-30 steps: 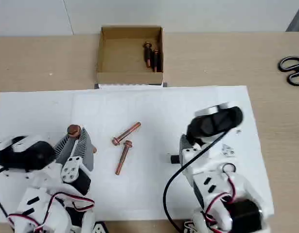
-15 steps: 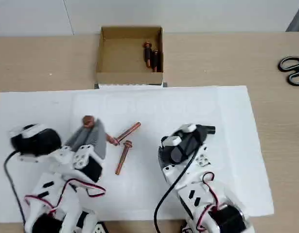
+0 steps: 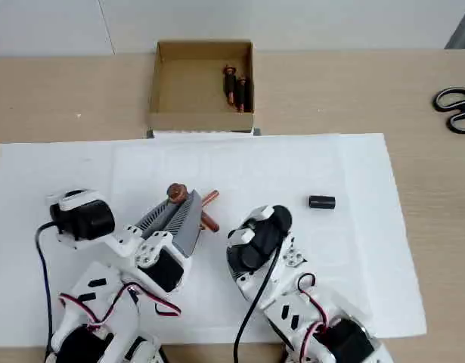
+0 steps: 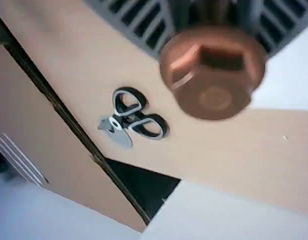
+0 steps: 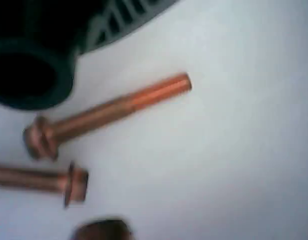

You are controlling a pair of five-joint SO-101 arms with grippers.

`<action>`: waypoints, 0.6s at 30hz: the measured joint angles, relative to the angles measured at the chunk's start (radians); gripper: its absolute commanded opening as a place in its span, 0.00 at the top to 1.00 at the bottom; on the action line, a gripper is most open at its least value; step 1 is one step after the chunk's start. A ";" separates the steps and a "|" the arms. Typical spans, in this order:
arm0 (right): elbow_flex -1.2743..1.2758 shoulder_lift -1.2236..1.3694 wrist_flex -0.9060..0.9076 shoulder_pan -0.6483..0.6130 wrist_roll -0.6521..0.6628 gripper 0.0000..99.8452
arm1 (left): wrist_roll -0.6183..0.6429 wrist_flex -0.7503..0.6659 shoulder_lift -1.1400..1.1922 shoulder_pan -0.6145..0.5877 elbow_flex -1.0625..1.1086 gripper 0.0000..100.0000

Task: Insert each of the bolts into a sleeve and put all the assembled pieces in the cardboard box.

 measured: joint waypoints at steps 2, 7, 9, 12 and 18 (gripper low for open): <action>0.000 -0.002 0.000 -0.017 0.000 1.00 | 0.003 0.000 0.000 0.014 0.005 0.99; 0.000 0.000 0.000 -0.051 0.000 1.00 | 0.003 0.000 0.002 0.051 0.040 0.99; 0.000 0.000 0.000 -0.046 0.000 1.00 | 0.003 0.000 0.002 0.055 0.043 0.99; 0.000 0.000 0.000 -0.049 0.000 1.00 | 0.003 0.000 0.002 0.055 0.043 0.99; 0.000 0.000 -0.015 -0.051 0.000 1.00 | 0.003 0.000 0.002 0.055 0.092 0.99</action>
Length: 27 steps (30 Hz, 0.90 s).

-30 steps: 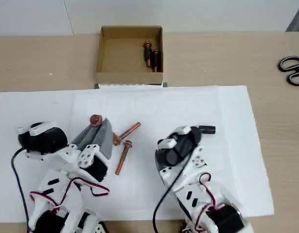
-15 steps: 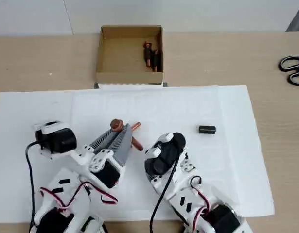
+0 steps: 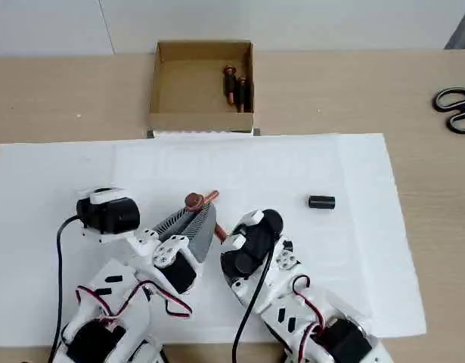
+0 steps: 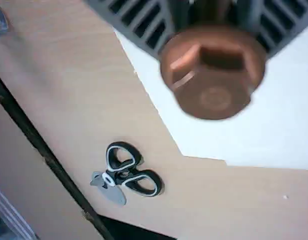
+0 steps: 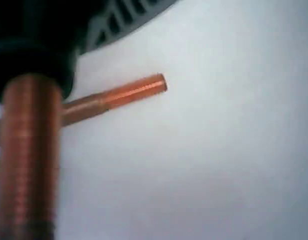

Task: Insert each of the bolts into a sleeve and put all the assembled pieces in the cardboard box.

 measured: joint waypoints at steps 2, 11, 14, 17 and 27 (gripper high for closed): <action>0.000 0.000 -0.017 0.000 0.000 1.00 | 0.000 -0.002 0.000 0.000 0.005 0.99; 0.003 0.000 -0.028 0.000 0.041 1.00 | -0.029 -0.002 -0.002 0.035 0.038 0.99; 0.002 0.000 -0.028 0.005 0.074 1.00 | -0.060 0.003 -0.002 0.103 0.037 0.99; 0.000 -0.003 -0.028 0.006 0.089 1.00 | -0.092 0.043 0.000 0.157 0.040 0.99; 0.002 0.000 -0.025 -0.006 0.095 1.00 | -0.175 0.175 -0.003 0.235 0.040 0.99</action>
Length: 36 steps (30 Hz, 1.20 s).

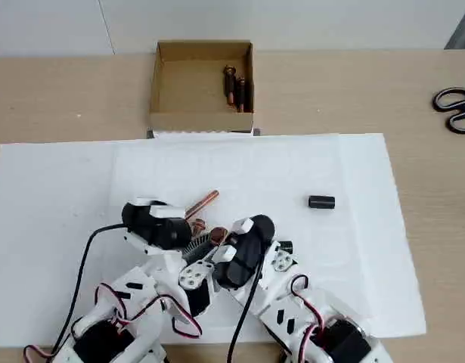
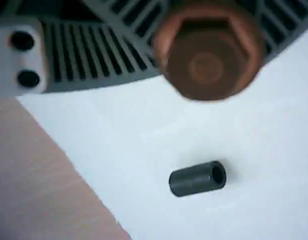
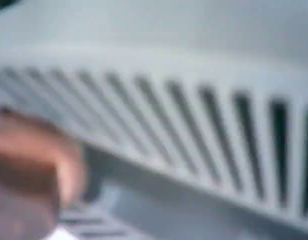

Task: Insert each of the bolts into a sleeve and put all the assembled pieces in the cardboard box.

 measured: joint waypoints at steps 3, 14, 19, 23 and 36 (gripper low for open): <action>0.003 0.002 0.000 0.000 0.000 1.00 | -0.018 0.003 -0.003 0.000 0.012 0.99; 0.006 0.005 0.002 0.005 0.002 1.00 | -0.052 0.003 -0.009 0.002 0.037 0.79; 0.006 0.005 0.002 0.003 0.002 1.00 | -0.060 0.032 -0.009 -0.048 0.037 0.77; 0.005 0.005 0.000 0.003 0.002 1.00 | -0.077 0.048 -0.009 -0.086 0.009 0.77; 0.005 0.000 -0.005 0.005 0.000 1.00 | -0.176 0.083 0.002 -0.244 -0.129 0.77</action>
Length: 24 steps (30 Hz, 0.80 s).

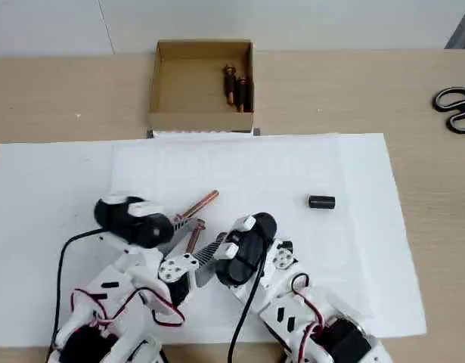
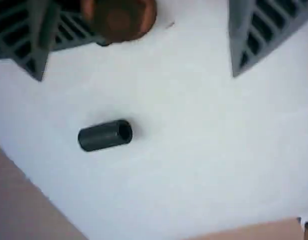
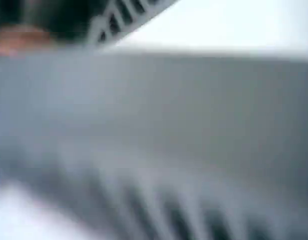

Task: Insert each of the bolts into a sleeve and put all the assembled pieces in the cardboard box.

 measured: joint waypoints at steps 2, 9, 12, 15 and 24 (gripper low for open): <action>0.017 0.000 0.000 0.002 0.000 1.00 | 0.000 0.000 -0.002 -0.005 -0.031 0.79; 0.020 0.000 0.000 0.011 0.000 1.00 | 0.000 0.000 -0.002 -0.195 -0.055 0.98; 0.020 0.000 0.000 0.063 0.000 1.00 | -0.051 0.000 -0.003 -0.302 -0.029 0.99; 0.061 0.000 0.000 0.143 0.000 1.00 | -0.140 0.000 -0.002 -0.396 0.063 0.99; 0.123 0.002 -0.002 0.431 0.000 1.00 | -0.166 -0.123 0.000 -0.542 0.344 0.99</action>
